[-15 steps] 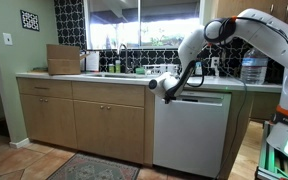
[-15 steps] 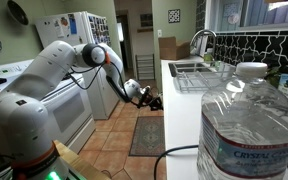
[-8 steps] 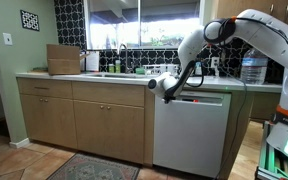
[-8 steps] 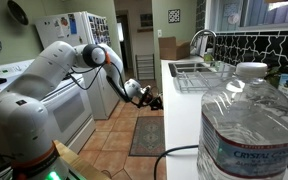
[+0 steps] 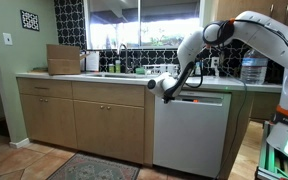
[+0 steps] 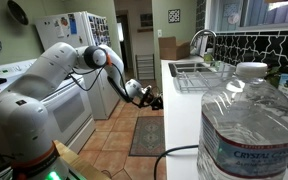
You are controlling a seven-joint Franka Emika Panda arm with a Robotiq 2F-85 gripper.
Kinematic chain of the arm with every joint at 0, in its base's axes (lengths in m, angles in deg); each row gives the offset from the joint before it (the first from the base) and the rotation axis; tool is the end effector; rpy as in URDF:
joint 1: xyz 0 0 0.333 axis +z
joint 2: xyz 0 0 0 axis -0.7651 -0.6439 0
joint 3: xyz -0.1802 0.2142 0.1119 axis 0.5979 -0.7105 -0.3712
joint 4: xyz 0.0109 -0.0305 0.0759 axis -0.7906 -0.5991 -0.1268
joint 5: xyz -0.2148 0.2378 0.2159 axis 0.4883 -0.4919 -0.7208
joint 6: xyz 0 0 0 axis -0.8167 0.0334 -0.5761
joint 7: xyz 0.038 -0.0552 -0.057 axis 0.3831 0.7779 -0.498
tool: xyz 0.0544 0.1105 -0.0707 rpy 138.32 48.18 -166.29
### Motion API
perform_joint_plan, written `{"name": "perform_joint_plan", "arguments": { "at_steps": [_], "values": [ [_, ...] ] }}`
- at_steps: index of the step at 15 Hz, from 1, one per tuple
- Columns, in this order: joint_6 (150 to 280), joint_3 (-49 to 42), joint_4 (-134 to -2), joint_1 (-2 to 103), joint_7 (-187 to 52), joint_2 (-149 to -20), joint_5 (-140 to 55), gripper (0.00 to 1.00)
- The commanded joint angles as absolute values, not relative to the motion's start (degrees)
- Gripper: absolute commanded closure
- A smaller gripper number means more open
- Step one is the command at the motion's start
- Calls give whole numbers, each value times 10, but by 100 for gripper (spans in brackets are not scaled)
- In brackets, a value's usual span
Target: Turn off the dishwasher
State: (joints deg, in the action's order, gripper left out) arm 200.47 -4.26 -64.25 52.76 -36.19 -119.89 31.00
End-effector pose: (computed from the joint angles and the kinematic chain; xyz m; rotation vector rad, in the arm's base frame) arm 0.6716 -0.0817 0.0956 2.0296 0.3499 0.0312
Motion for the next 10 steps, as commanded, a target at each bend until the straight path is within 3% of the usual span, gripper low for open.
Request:
{"name": "perform_joint_plan", "arguments": {
  "at_steps": [1, 10],
  "values": [
    [1994, -45, -621, 522, -379, -1217, 290, 100],
    [1993, -44, -600, 516, -419, -1228, 242, 100]
  ]
}}
